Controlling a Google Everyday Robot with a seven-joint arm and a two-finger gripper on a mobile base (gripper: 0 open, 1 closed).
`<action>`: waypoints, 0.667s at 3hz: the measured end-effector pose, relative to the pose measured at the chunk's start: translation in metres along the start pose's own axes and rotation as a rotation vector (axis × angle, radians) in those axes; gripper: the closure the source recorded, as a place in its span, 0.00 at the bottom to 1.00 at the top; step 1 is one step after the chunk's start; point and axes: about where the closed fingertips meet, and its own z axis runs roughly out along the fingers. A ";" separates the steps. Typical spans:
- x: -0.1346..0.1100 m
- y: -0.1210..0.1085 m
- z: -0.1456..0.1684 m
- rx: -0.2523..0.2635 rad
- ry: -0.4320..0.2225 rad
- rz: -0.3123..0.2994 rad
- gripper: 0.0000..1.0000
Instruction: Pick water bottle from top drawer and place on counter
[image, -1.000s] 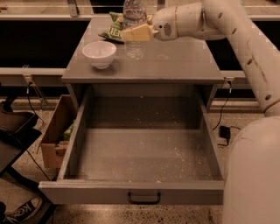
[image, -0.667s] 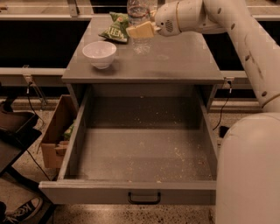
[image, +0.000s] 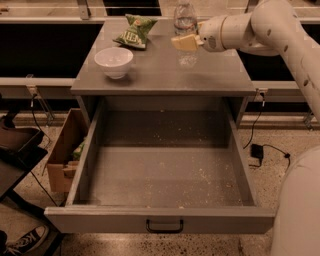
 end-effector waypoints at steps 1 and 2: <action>0.030 -0.025 -0.006 0.085 -0.022 0.066 1.00; 0.057 -0.041 0.002 0.125 -0.040 0.140 1.00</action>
Offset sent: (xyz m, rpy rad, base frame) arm 0.0537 -0.0665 -0.0746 0.1828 0.0705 -0.2280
